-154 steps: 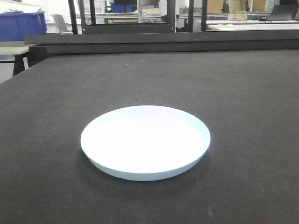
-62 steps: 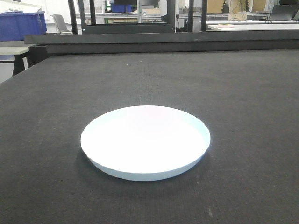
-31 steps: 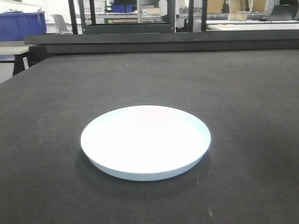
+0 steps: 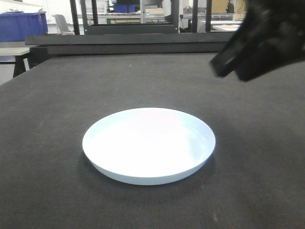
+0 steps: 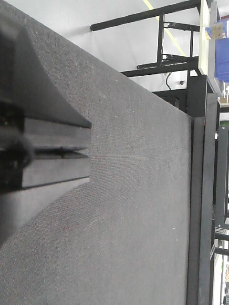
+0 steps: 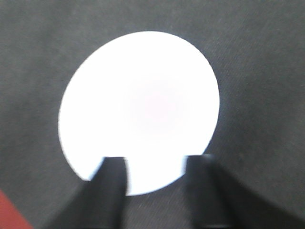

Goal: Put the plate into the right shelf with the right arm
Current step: 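Lower the right gripper onto the rim of the white plate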

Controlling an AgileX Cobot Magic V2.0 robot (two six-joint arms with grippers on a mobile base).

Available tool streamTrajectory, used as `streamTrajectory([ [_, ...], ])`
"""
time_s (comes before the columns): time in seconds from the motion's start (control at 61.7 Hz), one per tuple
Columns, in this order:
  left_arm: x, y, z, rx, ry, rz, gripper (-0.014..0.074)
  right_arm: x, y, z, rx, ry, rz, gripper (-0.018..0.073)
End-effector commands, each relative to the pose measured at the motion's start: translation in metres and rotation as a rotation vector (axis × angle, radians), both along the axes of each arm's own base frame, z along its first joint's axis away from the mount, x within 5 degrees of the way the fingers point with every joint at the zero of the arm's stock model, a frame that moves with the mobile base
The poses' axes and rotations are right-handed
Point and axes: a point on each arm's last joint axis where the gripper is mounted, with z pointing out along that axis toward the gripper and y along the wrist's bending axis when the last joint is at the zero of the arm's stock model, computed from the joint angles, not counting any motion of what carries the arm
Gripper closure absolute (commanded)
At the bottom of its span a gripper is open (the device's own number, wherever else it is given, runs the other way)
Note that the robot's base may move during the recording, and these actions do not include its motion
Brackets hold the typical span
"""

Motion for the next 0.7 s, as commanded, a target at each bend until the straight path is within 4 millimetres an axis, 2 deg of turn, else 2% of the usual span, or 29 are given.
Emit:
streamTrajectory([
  [0.0,0.0,0.0,0.005,-0.014,-0.082,0.004,0.0643,0.016,0.007,0.005,0.028,-0.071,-0.054,-0.0071],
  [0.211,0.0,0.0,0.005,-0.014,-0.082,0.004,0.0643,0.037,0.016,-0.028,-0.023,0.024,-0.059,-0.0062],
  [0.486,0.0,0.0,0.005,-0.014,-0.082,0.004,0.0643,0.055,0.025,-0.046,-0.047,0.086,-0.051,-0.0062],
  [0.68,0.0,0.0,0.005,-0.014,-0.082,0.004,0.0643,0.059,0.027,-0.058,-0.063,0.129,-0.046,-0.0062],
])
